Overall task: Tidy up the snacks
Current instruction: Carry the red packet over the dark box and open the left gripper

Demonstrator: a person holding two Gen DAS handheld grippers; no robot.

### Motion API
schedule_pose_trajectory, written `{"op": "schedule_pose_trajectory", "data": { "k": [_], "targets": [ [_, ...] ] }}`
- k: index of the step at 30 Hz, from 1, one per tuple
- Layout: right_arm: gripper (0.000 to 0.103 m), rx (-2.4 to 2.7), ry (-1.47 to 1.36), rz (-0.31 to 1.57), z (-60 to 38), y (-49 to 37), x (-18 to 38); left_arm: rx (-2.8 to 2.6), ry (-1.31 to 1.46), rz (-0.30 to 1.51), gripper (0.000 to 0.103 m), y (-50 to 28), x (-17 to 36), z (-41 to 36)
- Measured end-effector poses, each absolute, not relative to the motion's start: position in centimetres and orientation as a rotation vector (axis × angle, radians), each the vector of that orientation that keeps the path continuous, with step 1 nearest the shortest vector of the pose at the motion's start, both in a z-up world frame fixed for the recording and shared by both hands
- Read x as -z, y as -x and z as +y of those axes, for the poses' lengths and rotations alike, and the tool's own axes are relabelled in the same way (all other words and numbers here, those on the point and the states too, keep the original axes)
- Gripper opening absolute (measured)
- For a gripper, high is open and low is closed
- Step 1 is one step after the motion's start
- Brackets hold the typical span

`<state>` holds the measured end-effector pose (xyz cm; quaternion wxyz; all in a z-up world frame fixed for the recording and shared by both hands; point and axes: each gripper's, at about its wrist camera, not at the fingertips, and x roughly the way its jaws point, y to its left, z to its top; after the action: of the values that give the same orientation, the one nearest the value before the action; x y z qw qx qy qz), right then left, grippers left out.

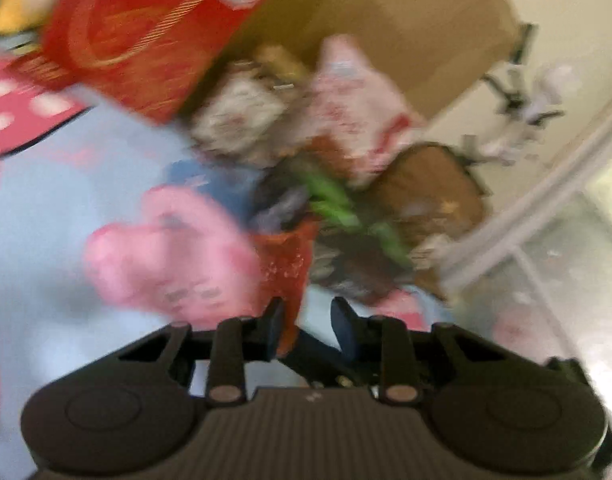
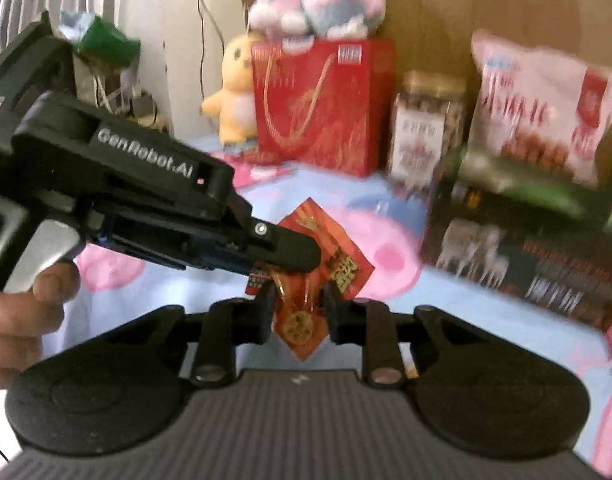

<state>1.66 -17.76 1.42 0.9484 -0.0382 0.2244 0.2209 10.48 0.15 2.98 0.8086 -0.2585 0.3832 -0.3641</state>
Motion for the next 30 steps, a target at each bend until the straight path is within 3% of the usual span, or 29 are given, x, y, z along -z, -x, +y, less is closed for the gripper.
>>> {"op": "schedule_pose_trajectory", "data": {
  "k": [5, 8, 11, 14, 15, 16, 17, 20, 21, 27, 29, 30],
  "targets": [
    [0.003, -0.371, 0.086, 0.375, -20.0, -3.2, -3.7, 0.862, 0.445, 0.743, 0.026, -12.3, -7.9, -4.2],
    [0.007, -0.38, 0.024, 0.402, -22.3, -3.7, -4.2, 0.844, 0.432, 0.706, 0.026, -12.9, -8.7, -4.4],
    [0.011, -0.398, 0.008, 0.441, -23.8, -3.5, -3.6, 0.765, 0.418, 0.713, 0.035, -13.3, -7.3, -3.0],
    [0.031, -0.455, -0.039, 0.543, -24.7, -4.7, -2.2, 0.671, 0.438, 0.809, 0.035, -14.5, -4.5, -1.3],
    [0.045, -0.472, -0.065, 0.574, -24.9, -5.4, -1.9, 0.642, 0.449, 0.838, 0.035, -15.0, -3.5, -0.8],
    [0.047, -0.481, -0.102, 0.608, -25.2, -6.3, -1.4, 0.613, 0.45, 0.861, 0.035, -15.4, -2.7, -0.3],
    [0.047, -0.485, -0.13, 0.64, -25.2, -6.7, -1.1, 0.595, 0.445, 0.875, 0.035, -15.9, -2.1, -0.1],
    [0.047, -0.506, -0.243, 0.747, -25.6, -9.2, 0.2, 0.583, 0.487, 0.952, 0.054, -17.9, 0.0, 0.4],
    [0.047, -0.5, -0.289, 0.785, -25.8, -10.1, 0.8, 0.603, 0.508, 0.984, 0.054, -18.6, 0.9, 0.3],
    [0.045, -0.523, -0.418, 0.793, -24.9, -12.0, 1.5, 0.745, 0.579, 1.039, 0.034, -18.9, 3.4, -1.9],
    [0.034, -0.506, -0.354, 0.777, -23.6, -11.7, 1.3, 0.737, 0.595, 1.019, 0.028, -18.6, 3.6, -1.6],
    [0.021, -0.468, -0.309, 0.76, -22.9, -11.3, 1.2, 0.737, 0.61, 1.012, 0.021, -18.4, 3.6, -1.3]
  ]
}}
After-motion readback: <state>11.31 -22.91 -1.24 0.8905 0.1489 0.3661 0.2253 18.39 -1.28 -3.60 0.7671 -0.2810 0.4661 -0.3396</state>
